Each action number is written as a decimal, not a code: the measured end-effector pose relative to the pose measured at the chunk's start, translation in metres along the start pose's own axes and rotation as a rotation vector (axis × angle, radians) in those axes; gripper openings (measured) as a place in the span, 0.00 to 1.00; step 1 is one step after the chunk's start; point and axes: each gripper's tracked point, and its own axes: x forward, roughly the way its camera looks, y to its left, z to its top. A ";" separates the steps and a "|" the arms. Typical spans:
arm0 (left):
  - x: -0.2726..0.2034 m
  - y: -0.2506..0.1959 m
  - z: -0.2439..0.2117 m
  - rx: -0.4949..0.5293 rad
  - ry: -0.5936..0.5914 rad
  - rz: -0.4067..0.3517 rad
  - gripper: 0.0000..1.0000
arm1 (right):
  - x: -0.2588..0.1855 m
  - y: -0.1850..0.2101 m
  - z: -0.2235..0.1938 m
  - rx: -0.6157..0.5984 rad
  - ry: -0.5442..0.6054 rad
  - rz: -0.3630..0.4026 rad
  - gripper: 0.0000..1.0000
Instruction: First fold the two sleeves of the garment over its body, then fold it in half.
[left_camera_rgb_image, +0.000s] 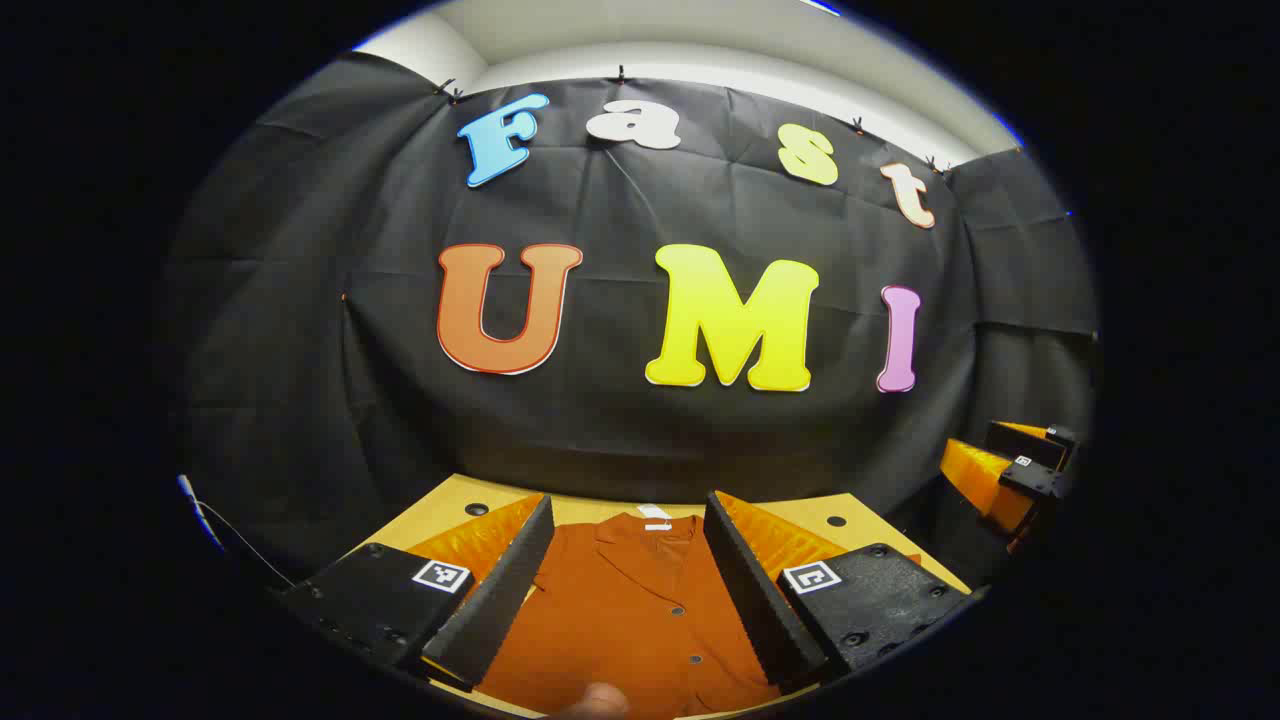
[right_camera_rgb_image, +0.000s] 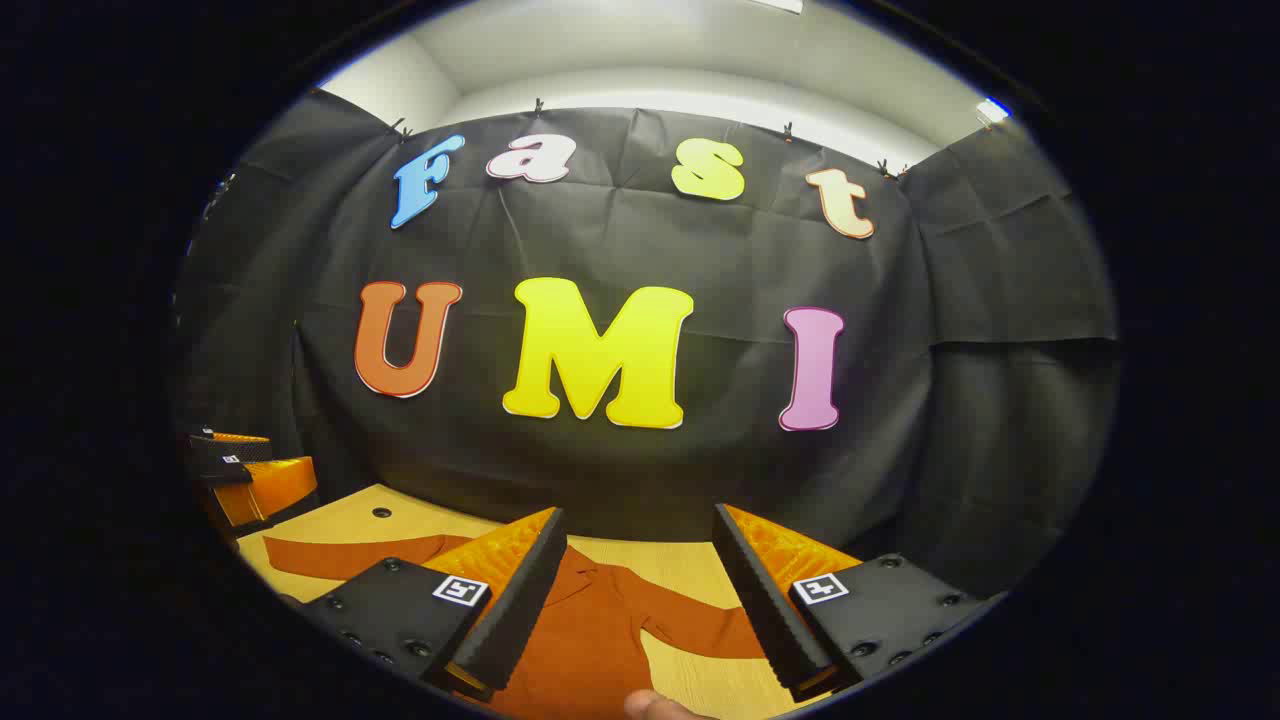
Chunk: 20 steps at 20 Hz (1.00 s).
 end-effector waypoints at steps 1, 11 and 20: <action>0.002 -0.001 0.000 -0.006 -0.002 -0.004 0.93 | 0.002 -0.001 -0.001 -0.002 0.002 0.001 0.94; 0.014 -0.005 -0.002 0.003 -0.009 0.007 1.00 | 0.016 -0.005 -0.003 -0.014 -0.004 0.022 0.94; 0.021 -0.028 -0.014 0.006 0.027 -0.019 0.98 | 0.042 -0.054 -0.030 0.003 0.055 -0.079 0.94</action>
